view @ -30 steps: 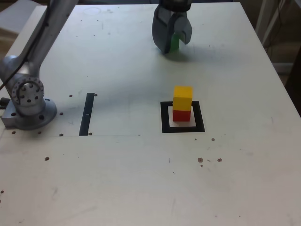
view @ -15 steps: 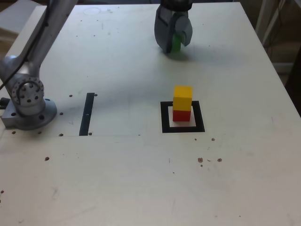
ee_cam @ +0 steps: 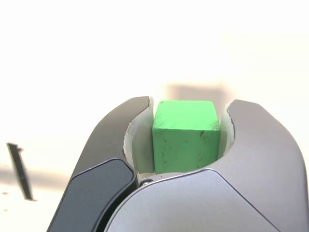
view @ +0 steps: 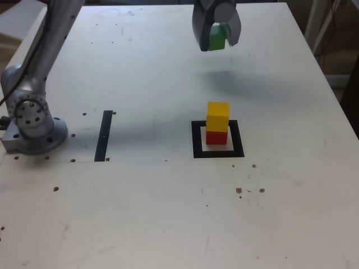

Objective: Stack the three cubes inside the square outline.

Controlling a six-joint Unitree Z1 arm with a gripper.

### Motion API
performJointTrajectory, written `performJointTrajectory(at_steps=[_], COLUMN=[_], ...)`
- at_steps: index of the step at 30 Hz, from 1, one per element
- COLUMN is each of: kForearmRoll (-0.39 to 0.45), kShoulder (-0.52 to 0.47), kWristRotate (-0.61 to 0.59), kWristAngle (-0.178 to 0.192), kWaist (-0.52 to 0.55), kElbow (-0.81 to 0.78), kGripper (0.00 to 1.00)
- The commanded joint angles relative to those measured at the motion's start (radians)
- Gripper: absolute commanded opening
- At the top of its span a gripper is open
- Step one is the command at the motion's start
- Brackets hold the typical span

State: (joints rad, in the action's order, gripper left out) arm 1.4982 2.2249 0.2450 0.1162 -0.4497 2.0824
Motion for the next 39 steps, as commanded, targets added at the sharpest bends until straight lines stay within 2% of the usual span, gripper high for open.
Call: performJointTrajectory(at_steps=[1, 7, 13, 18, 23, 29, 32, 39], kForearmRoll=[0.023, 0.053, 0.054, 0.052, 0.045, 0.026, 0.013, -0.003], kShoulder=[-0.036, -0.138, -0.240, -0.279, -0.281, -0.252, -0.222, -0.209], kWristRotate=[0.004, 0.007, -0.014, -0.075, -0.170, -0.273, -0.311, -0.316], kWristAngle=[0.006, 0.015, -0.014, -0.027, -0.041, -0.039, -0.038, -0.040], kWaist=[0.035, 0.163, 0.302, 0.398, 0.501, 0.578, 0.601, 0.601], kElbow=[-0.011, -0.077, -0.175, -0.225, -0.232, -0.235, -0.234, -0.252], kGripper=[0.24, 0.25, 0.25, 0.25, 0.25, 0.25, 0.25, 0.26])
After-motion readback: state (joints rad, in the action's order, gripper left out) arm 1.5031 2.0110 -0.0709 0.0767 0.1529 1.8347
